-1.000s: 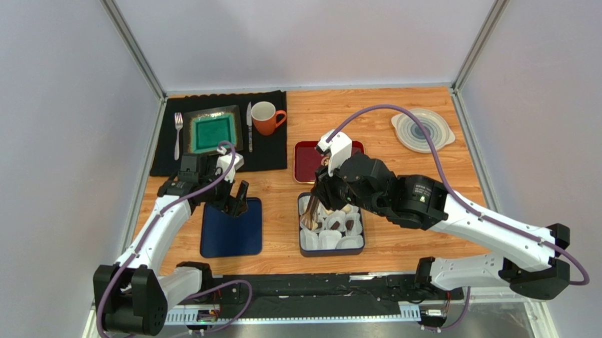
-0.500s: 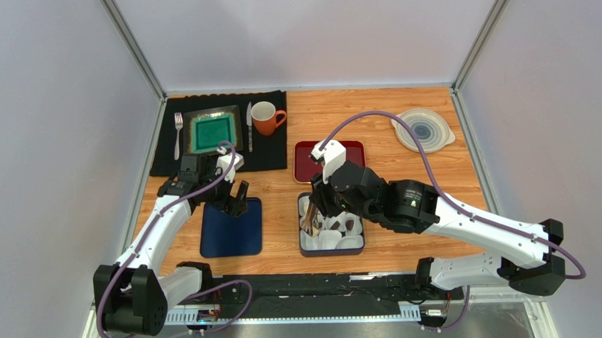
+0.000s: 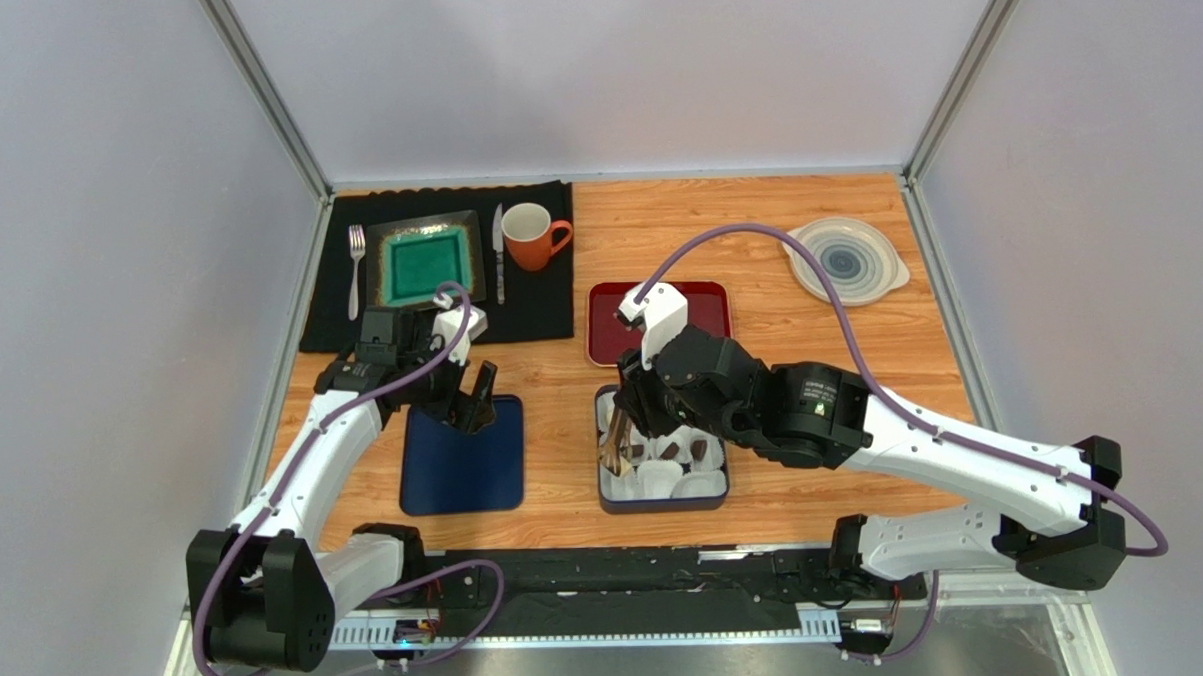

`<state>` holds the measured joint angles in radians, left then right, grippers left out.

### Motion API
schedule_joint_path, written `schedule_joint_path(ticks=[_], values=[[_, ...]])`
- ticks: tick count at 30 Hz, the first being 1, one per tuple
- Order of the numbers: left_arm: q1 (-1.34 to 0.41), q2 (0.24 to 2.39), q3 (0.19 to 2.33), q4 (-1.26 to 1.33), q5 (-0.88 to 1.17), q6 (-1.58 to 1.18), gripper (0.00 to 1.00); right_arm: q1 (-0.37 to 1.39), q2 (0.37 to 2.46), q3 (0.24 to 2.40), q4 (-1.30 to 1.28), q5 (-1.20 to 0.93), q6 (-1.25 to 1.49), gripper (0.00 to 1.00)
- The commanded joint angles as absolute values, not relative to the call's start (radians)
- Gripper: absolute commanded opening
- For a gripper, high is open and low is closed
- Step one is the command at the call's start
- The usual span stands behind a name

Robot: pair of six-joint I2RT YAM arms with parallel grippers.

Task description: Pack the chocolate

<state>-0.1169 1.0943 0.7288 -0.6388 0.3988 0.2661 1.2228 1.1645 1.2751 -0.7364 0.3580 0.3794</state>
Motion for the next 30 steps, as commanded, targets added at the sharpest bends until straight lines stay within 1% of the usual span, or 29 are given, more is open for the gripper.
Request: schedule_joint_path(ticks=[1, 11, 19, 21, 24, 25, 26, 27, 30], values=[[-0.112, 1.075, 0.767, -0.629, 0.414, 0.268, 0.99, 1.232, 1.158, 1.279, -0.678, 0.373, 0.402, 0.26], [-0.112, 1.072, 0.770, -0.632, 0.411, 0.271, 0.99, 1.236, 1.160, 1.284, -0.678, 0.380, 0.405, 0.34], [-0.112, 1.068, 0.773, -0.635, 0.410, 0.272, 0.99, 1.238, 1.157, 1.287, -0.686, 0.391, 0.408, 0.37], [-0.112, 1.068, 0.773, -0.635, 0.410, 0.272, 0.99, 1.238, 1.157, 1.293, -0.687, 0.397, 0.407, 0.36], [-0.112, 1.065, 0.773, -0.637, 0.410, 0.272, 0.99, 1.238, 1.150, 1.308, -0.690, 0.429, 0.396, 0.31], [-0.112, 1.066, 0.775, -0.638, 0.410, 0.272, 0.99, 1.239, 1.149, 1.313, -0.701, 0.446, 0.391, 0.28], [-0.112, 1.063, 0.775, -0.638, 0.408, 0.272, 0.99, 1.238, 1.157, 1.324, -0.709, 0.463, 0.377, 0.19], [-0.112, 1.063, 0.773, -0.637, 0.408, 0.270, 0.99, 1.236, 1.160, 1.342, -0.718, 0.497, 0.370, 0.15], [-0.112, 1.060, 0.775, -0.638, 0.408, 0.272, 0.99, 1.224, 1.166, 1.365, -0.735, 0.537, 0.338, 0.12]])
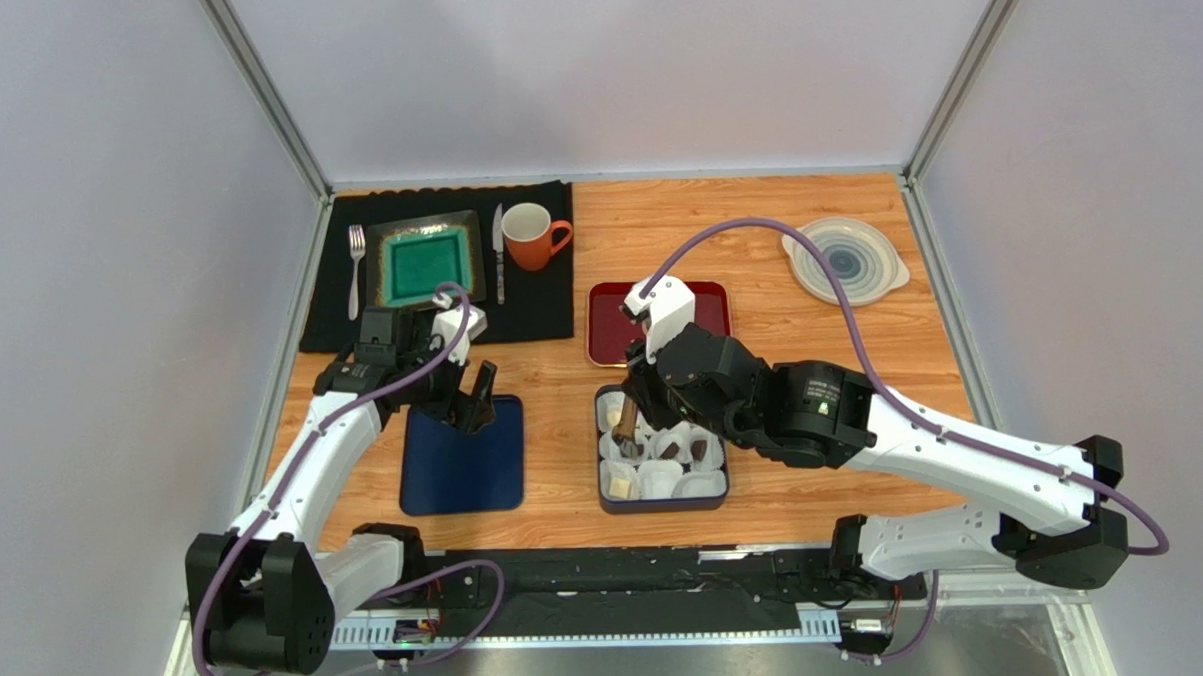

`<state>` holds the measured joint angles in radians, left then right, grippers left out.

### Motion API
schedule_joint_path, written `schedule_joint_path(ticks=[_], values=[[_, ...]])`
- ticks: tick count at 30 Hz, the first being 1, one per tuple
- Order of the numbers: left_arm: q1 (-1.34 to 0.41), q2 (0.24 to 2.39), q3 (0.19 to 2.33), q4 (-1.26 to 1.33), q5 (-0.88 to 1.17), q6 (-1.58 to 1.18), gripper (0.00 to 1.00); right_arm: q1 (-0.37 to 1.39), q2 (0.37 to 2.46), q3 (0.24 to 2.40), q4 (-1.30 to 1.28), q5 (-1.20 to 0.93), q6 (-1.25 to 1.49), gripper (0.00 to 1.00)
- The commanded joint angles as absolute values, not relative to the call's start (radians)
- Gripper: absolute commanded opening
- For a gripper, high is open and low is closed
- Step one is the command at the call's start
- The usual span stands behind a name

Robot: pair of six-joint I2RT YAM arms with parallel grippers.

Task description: Pack the chocolate

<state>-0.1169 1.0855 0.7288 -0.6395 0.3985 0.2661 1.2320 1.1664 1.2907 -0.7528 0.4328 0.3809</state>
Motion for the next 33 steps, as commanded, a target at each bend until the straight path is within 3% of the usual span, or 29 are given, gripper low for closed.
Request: schedule_joint_path(ticks=[1, 7, 13, 20, 33], values=[[-0.112, 1.061, 0.775, -0.637, 0.408, 0.273, 0.99, 1.215, 1.166, 1.380, -0.738, 0.541, 0.330, 0.11], [-0.112, 1.060, 0.773, -0.637, 0.411, 0.272, 0.99, 1.082, 1.186, 1.434, -0.717, 0.519, 0.258, 0.07], [-0.112, 1.062, 0.772, -0.635, 0.410, 0.273, 0.99, 0.817, 1.251, 1.425, -0.594, 0.397, 0.199, 0.08], [-0.112, 1.057, 0.764, -0.635, 0.408, 0.282, 0.99, 0.732, 1.373, 1.391, -0.433, 0.377, 0.166, 0.11], [-0.112, 1.077, 0.778, -0.637, 0.413, 0.285, 0.99, 0.683, 1.476, 1.367, -0.384, 0.342, 0.178, 0.37]])
